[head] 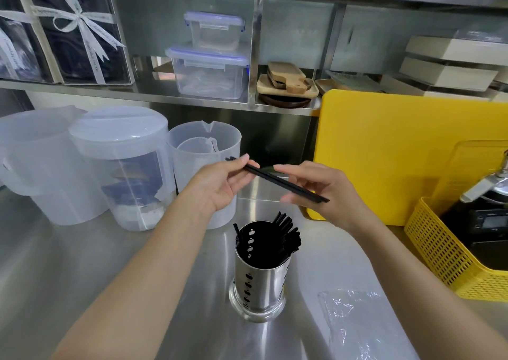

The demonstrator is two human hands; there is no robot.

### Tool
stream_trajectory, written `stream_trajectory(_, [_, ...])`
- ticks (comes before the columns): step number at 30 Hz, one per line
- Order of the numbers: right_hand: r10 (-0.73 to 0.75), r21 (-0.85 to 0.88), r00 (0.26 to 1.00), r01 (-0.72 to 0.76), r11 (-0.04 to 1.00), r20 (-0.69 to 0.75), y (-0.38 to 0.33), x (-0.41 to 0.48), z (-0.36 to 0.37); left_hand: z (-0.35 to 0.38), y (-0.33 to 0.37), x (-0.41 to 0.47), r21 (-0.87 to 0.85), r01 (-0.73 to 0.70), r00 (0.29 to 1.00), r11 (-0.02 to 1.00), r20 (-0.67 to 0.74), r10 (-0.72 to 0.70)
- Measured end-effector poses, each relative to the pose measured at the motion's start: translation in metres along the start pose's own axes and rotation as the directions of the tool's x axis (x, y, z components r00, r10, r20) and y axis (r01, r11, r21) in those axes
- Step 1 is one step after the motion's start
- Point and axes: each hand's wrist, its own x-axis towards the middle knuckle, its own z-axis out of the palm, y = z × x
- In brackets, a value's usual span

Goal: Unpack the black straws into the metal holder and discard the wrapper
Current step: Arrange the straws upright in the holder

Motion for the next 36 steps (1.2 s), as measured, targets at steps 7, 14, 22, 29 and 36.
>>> stream_trajectory(7, [0.025, 0.035, 0.921, -0.012, 0.999, -0.39, -0.011, 0.001, 0.007, -0.01, -0.024, 0.01, 0.302, 0.064, 0.979, 0.951, -0.202, -0.002])
stream_trajectory(14, [0.287, 0.003, 0.958, -0.287, 0.958, -0.021, 0.001, -0.009, 0.018, -0.01, -0.017, 0.005, 0.647, -0.246, 0.948, 0.722, 0.007, 0.317])
stream_trajectory(22, [0.491, 0.006, 0.871, -0.491, 0.871, 0.001, 0.039, -0.019, 0.017, -0.006, -0.043, 0.014, 0.818, -0.416, 0.909, 0.397, 0.378, 0.174])
stream_trajectory(29, [0.595, -0.172, 0.801, -0.579, 0.797, 0.06, 0.055, -0.02, 0.019, -0.002, -0.059, 0.016, 0.825, -0.451, 0.881, 0.341, 0.472, 0.022])
stream_trajectory(36, [0.504, -0.261, 0.861, -0.473, 0.841, 0.062, 0.052, -0.017, 0.022, 0.004, -0.066, 0.019, 0.878, -0.459, 0.875, 0.134, 0.474, -0.104])
